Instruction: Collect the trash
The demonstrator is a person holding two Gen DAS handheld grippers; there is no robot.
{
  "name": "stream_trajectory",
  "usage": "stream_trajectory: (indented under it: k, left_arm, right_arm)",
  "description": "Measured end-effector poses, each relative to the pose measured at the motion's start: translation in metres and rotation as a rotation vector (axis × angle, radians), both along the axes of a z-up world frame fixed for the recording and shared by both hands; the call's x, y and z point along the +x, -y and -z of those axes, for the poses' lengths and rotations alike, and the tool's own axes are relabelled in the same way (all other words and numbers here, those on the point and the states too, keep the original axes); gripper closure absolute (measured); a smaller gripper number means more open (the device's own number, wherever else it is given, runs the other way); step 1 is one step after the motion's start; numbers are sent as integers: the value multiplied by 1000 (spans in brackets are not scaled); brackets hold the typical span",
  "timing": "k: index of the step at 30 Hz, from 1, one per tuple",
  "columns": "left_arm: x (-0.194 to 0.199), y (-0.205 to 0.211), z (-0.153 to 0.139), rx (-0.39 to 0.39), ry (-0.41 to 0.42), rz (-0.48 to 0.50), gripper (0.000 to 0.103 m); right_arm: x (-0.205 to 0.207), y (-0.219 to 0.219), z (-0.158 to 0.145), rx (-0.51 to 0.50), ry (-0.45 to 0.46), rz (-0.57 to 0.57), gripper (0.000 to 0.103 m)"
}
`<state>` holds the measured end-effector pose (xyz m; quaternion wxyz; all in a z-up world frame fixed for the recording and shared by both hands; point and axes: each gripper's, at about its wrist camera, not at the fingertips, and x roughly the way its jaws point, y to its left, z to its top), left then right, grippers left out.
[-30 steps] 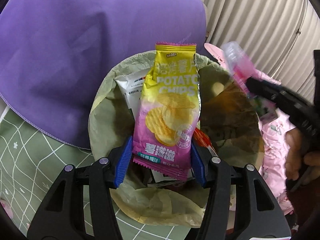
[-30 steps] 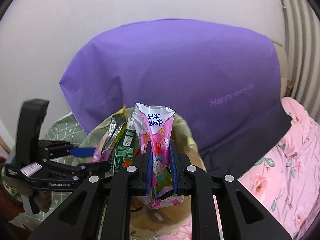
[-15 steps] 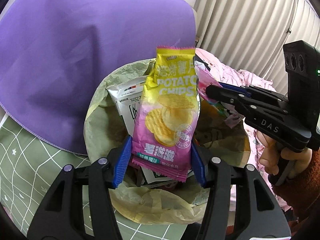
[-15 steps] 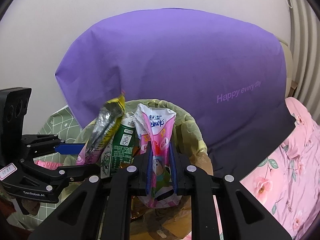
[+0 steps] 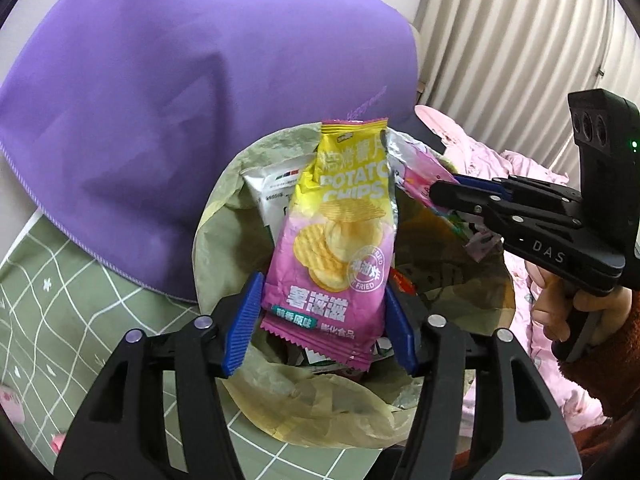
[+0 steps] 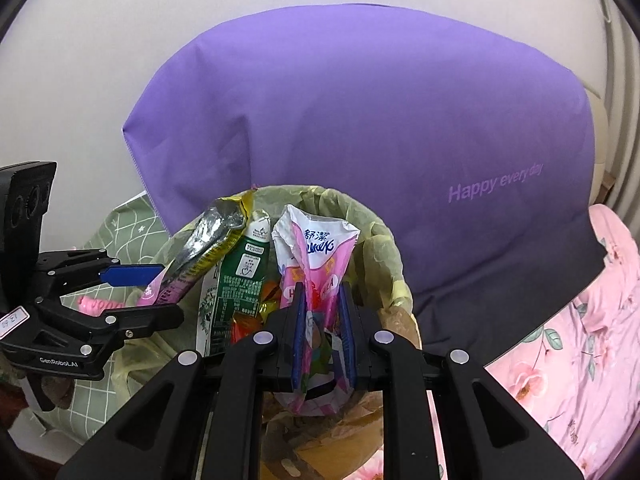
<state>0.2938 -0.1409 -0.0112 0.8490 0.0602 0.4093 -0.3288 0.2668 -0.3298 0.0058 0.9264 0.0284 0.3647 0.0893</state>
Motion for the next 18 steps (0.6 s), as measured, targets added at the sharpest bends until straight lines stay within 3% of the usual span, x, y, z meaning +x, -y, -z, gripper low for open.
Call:
stream_trajectory:
  k: [3,6,10,14,18]
  left_arm:
    - [-4,-5,1,-27,-4,-10,40]
    - [-10,-9,-4,-47,10,0,33]
    - [-22,-18,-10,-57,45,8,29]
    - [-44,-41,-18,-75,84,-58,28]
    - [-69,-78,-22,-68,120,-158,25]
  right_arm:
    - [-2,1,3,15,-11,2,84]
    - [-9,0,0,26,8,12,66]
    - [-18,-2,-3,35,23,72,57]
    - [-31,-8,-5,45,32,121,49]
    - [-48,-28,-11,12,44,133,48]
